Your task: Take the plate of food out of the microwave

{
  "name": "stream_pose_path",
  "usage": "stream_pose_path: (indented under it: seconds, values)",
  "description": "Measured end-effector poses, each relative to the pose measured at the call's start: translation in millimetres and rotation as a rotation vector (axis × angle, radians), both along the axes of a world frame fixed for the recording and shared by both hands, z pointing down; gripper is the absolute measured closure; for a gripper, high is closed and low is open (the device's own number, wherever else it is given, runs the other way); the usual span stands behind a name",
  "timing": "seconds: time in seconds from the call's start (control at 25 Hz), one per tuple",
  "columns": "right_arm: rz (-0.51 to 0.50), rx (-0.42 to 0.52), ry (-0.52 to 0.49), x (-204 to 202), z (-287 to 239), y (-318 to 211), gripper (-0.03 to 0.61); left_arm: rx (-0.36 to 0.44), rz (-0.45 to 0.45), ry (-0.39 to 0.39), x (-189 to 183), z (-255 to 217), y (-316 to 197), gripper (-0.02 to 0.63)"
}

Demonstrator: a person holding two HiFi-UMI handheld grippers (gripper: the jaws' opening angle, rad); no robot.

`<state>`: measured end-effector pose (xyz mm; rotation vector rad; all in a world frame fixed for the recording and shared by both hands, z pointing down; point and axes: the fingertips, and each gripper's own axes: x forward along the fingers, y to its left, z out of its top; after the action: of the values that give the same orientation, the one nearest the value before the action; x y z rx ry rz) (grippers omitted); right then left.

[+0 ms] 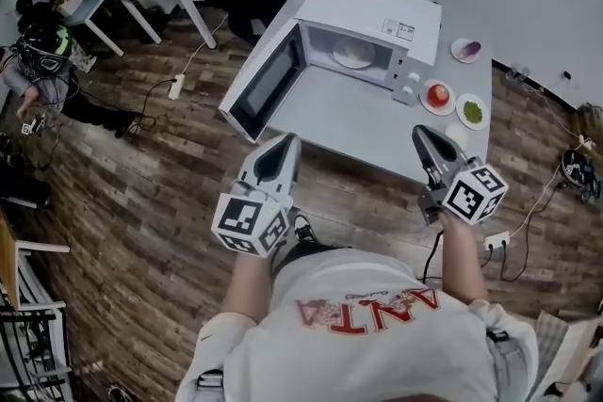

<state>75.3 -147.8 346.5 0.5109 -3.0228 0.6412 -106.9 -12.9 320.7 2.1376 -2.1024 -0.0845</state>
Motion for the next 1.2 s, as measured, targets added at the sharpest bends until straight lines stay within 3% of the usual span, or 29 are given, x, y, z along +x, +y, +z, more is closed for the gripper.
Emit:
stream_pose_path:
  seconds: [0.24,0.48,0.8,1.2]
  values:
    - [0.07,0.019,0.027,-69.7,-8.4,-20.2,0.575,-0.005,0.076,0.016,-65.9,0.0,-36.1,0.604]
    - [0.149,0.003,0.036,-106.0,-1.4,-32.8,0.575,-0.004,0.124,0.062,-104.9,2.1,-59.9,0.604]
    - [0.273,-0.085,0.035,-100.8,27.5,-79.2,0.575,-0.049,0.164,0.084,-109.6,24.1,-103.9,0.604]
    - [0.261,-0.238,-0.038,-110.8,81.5,-145.6,0.574,-0.1,0.101,0.071,-101.4,45.9,-172.6,0.604]
